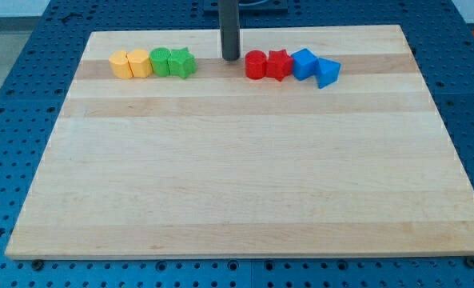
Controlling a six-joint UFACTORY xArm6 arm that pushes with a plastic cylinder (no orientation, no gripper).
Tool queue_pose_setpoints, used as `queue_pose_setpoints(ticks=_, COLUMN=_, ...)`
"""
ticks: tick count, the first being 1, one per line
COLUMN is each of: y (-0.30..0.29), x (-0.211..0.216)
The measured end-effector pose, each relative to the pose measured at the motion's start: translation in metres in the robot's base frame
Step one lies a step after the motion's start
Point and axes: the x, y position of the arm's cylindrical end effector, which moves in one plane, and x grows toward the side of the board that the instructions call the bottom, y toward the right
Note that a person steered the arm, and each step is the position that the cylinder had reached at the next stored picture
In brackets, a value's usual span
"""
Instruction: Point your arm at the red circle
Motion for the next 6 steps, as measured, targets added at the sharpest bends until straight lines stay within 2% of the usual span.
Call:
queue_pose_setpoints(ticks=1, y=0.006, x=0.012)
queue_pose_setpoints(ticks=3, y=0.019, x=-0.011)
queue_pose_setpoints(ticks=5, y=0.060, x=-0.010)
queue_pose_setpoints(ticks=6, y=0.058, x=-0.002)
